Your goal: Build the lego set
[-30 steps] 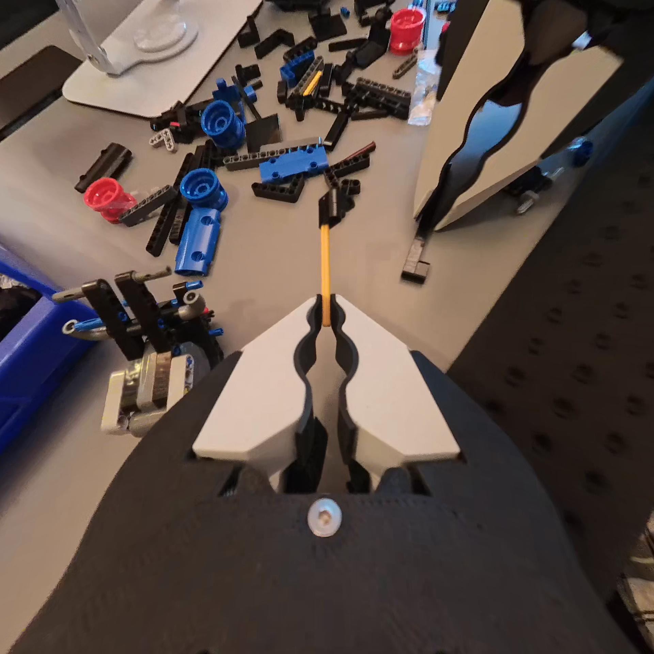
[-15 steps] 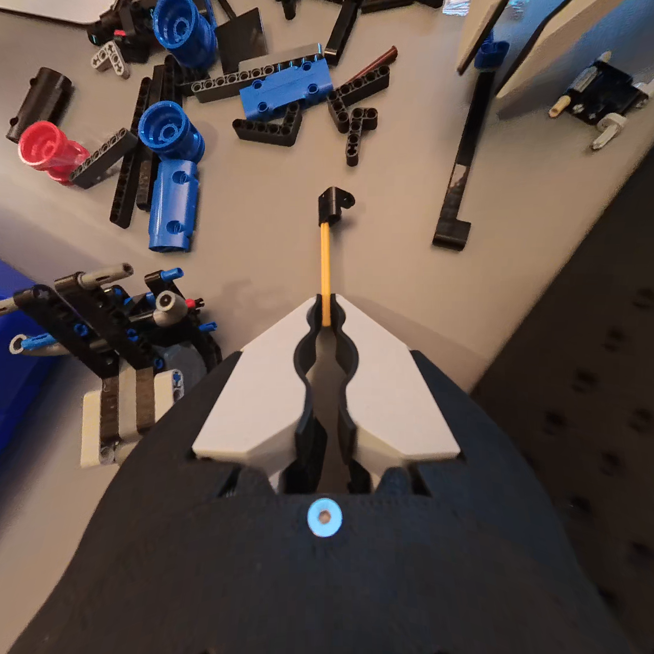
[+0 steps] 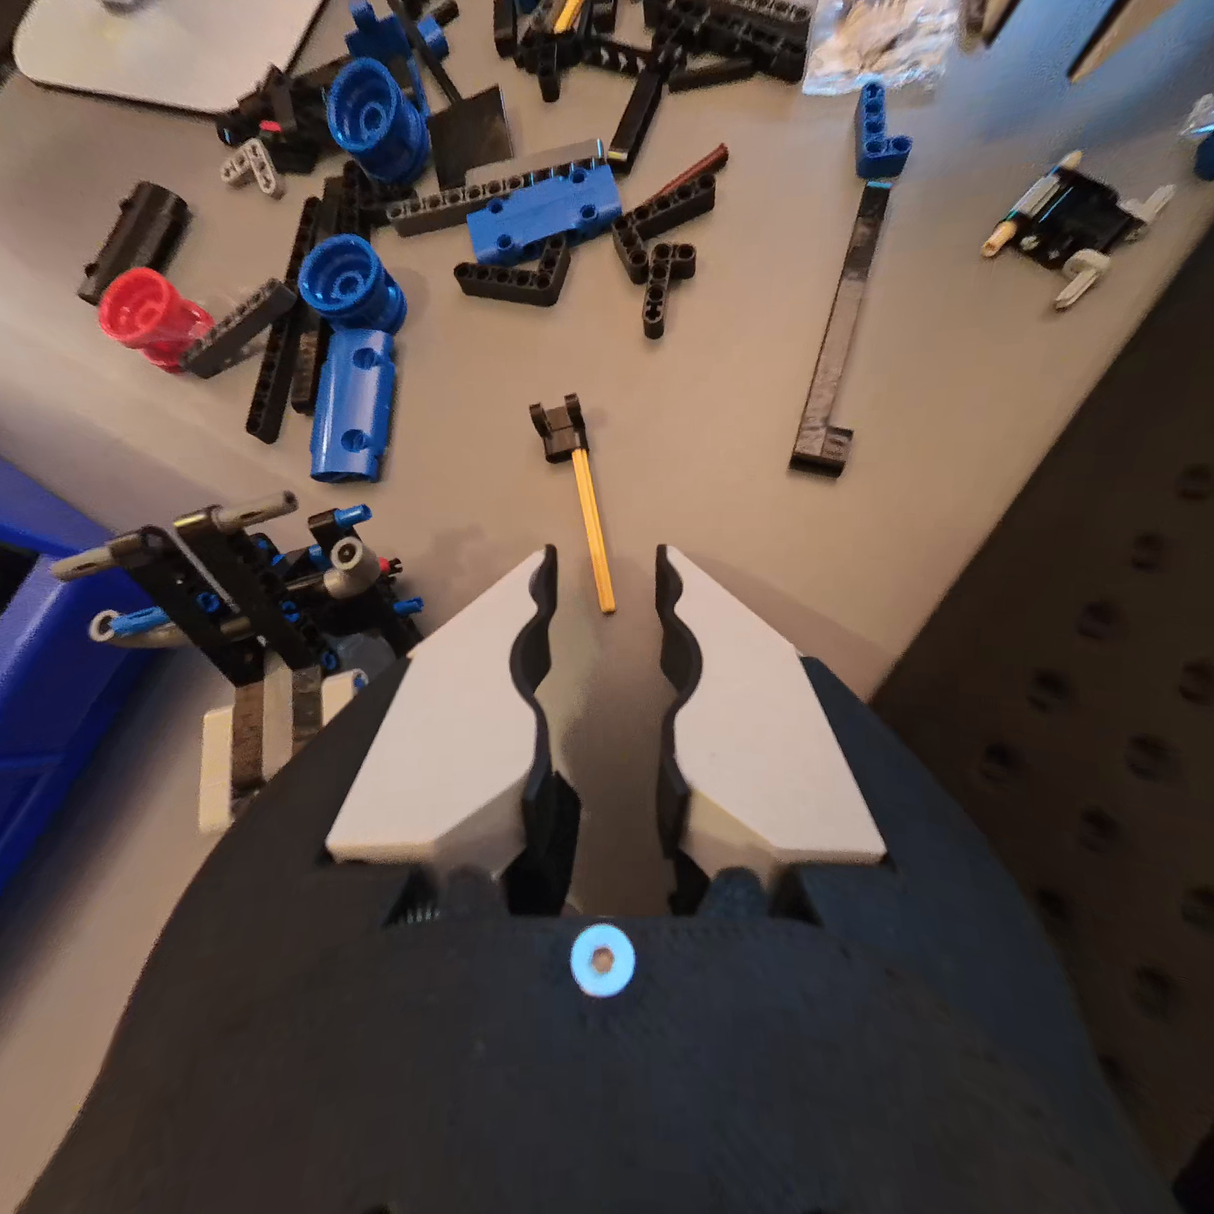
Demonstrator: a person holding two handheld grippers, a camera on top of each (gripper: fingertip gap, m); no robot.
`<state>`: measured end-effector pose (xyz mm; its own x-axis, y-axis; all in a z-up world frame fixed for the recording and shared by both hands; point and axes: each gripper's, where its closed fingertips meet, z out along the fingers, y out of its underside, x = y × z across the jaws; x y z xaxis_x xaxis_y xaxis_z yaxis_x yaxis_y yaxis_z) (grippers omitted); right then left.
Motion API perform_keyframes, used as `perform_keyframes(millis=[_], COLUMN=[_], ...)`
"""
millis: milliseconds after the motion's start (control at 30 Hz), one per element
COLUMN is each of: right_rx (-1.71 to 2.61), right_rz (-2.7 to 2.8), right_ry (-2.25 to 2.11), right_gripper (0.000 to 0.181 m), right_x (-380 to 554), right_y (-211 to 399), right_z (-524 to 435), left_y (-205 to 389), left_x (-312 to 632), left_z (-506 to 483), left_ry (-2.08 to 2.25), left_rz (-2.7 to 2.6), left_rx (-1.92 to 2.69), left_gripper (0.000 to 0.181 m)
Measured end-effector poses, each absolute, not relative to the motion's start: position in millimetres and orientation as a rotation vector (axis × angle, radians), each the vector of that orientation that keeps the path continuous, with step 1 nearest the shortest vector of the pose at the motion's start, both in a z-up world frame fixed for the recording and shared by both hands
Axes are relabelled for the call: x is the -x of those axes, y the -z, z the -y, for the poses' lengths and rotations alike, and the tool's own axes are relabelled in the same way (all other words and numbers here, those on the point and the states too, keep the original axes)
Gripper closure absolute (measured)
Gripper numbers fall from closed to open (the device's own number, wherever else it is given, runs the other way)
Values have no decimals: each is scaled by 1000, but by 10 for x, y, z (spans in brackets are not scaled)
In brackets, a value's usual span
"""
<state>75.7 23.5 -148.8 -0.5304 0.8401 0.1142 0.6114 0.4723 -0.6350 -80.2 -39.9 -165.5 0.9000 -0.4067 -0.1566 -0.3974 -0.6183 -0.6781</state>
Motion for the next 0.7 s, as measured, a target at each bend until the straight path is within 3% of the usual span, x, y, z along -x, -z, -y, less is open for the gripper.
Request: perform_keyframes(millis=[200,367,700], right_rx=[1209,1213,1182], right_rz=[2417,2447,2331], right_ry=[-738,-669,-670], right_gripper=[157,176,176], right_x=[-924,-925,-836], right_y=[1666,1784,1650], right_z=[-67,-46,-114], left_y=[1510,1545,1553], left_x=[584,287,-351], left_z=[374,308,167], left_ry=[12,34,160], left_rz=[-662,-777,-935], left_rx=[2223,2201,2115], left_gripper=[153,154,153])
